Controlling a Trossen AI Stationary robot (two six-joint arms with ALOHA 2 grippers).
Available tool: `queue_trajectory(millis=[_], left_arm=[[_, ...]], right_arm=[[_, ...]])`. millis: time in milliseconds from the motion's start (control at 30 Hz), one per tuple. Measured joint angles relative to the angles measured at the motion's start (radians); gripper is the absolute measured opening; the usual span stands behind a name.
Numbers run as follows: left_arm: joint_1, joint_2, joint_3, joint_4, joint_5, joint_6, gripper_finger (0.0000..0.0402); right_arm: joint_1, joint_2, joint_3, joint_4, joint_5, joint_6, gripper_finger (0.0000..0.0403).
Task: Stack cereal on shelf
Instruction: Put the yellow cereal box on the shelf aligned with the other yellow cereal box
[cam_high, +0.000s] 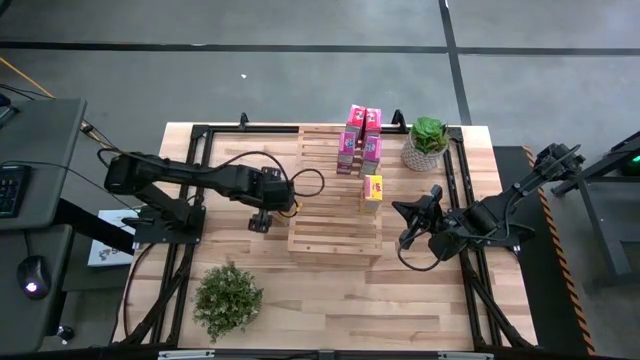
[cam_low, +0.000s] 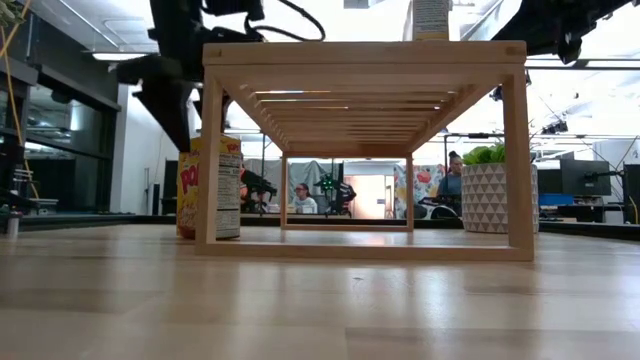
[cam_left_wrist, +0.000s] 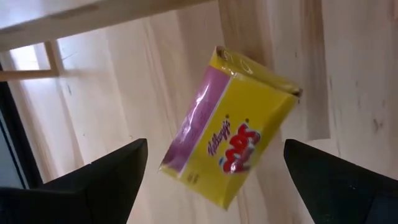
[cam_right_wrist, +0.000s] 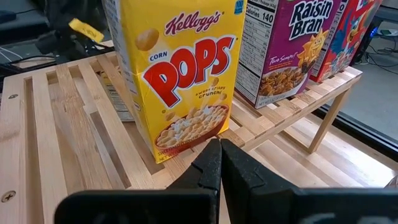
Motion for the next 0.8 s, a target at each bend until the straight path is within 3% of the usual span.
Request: queue_trajectory(millis=[533, 800], left_arm=[[0.001, 0.088, 0.001, 0.036, -0.01, 0.033, 0.0362], [0.001, 0.086, 0.001, 0.031, -0.01, 0.035, 0.0299]], right_arm=[[0.0, 0.0, 0.0, 0.0, 0.0, 0.001, 0.0], [0.0, 0.0, 0.0, -0.004, -0.001, 0.003, 0.0]])
